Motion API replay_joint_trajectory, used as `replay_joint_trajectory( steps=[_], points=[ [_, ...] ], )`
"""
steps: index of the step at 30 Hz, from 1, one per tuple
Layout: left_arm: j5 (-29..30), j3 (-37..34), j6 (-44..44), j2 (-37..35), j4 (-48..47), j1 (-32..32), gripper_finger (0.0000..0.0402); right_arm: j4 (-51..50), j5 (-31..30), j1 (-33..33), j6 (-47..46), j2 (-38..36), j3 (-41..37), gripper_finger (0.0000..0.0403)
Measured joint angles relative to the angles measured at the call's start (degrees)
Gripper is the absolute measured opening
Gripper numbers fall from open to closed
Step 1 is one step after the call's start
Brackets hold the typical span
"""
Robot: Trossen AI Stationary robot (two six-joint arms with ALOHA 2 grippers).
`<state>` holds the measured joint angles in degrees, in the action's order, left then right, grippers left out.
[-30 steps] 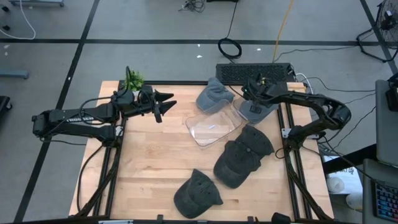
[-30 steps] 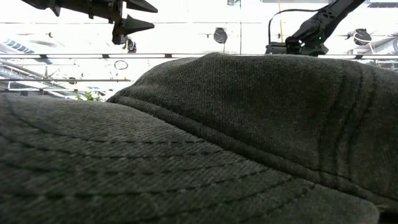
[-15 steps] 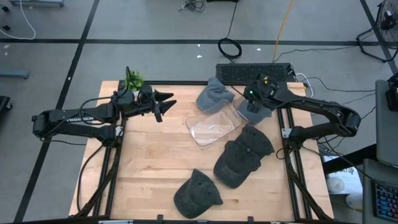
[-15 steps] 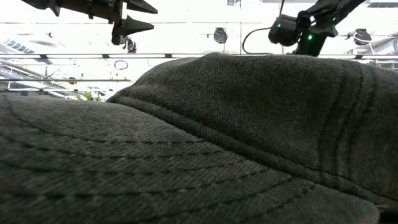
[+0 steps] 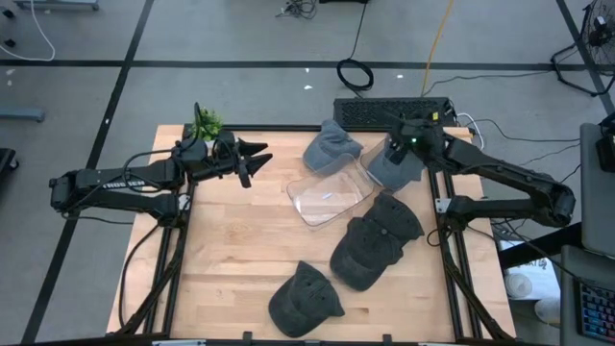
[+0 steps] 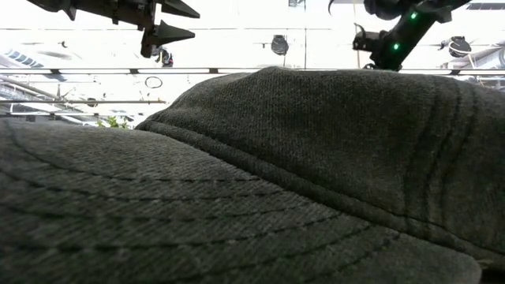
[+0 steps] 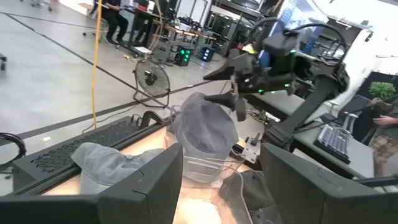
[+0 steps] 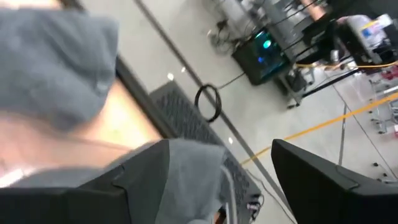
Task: Pick & Place hat
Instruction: Stack the left gray cap on top of the gray cap in the right transparent bin
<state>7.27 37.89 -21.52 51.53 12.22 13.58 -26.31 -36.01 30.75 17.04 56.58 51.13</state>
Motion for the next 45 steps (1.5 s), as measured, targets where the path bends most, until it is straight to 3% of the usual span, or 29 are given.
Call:
replay_joint_trajectory(
  steps=[5, 11, 15, 18, 20, 25, 33, 42, 45],
  points=[
    [0.5, 0.0, 0.0, 0.0, 0.0, 0.0, 0.0225, 1.4, 1.0, -0.5, -3.4, -2.4, 0.0, 0.0272],
    [0.4, 0.0, -0.2, 0.0, -0.2, 0.0, 0.0225, -7.0, 14.1, -3.0, -15.0, -5.4, 0.0, 0.024],
    [0.3, 0.0, -0.2, 0.0, -0.5, 0.0, 0.0225, -14.7, 19.7, -5.3, -23.5, -6.6, 0.0, 0.0149],
    [0.3, 0.0, 0.1, 0.0, -0.5, 0.0, 0.0225, -20.6, 19.8, -6.6, -27.0, -6.0, 0.0, 0.0046],
    [0.3, 0.0, 0.3, 0.0, -0.5, 0.0, 0.0225, -24.5, 19.7, -6.9, -29.0, -5.0, 0.0, 0.0015],
    [0.3, 0.0, 0.5, 0.0, -0.5, 0.0, 0.0225, -32.2, 19.6, -5.9, -33.5, -1.0, -0.2, 0.001],
    [0.3, 0.0, 0.5, 0.0, -0.5, 0.0, 0.0225, -31.8, 17.9, -1.8, -30.7, 6.2, -2.5, 0.0001],
    [0.3, 0.0, 0.4, 0.0, -0.5, 0.0, 0.0225, -25.8, 7.8, 2.6, -25.7, 11.7, -2.8, 0.0001],
    [0.3, 0.0, 0.4, 0.2, -0.4, 0.0, 0.0225, -21.0, 8.3, 3.1, -22.0, 12.8, -2.8, 0.0001]
  ],
)
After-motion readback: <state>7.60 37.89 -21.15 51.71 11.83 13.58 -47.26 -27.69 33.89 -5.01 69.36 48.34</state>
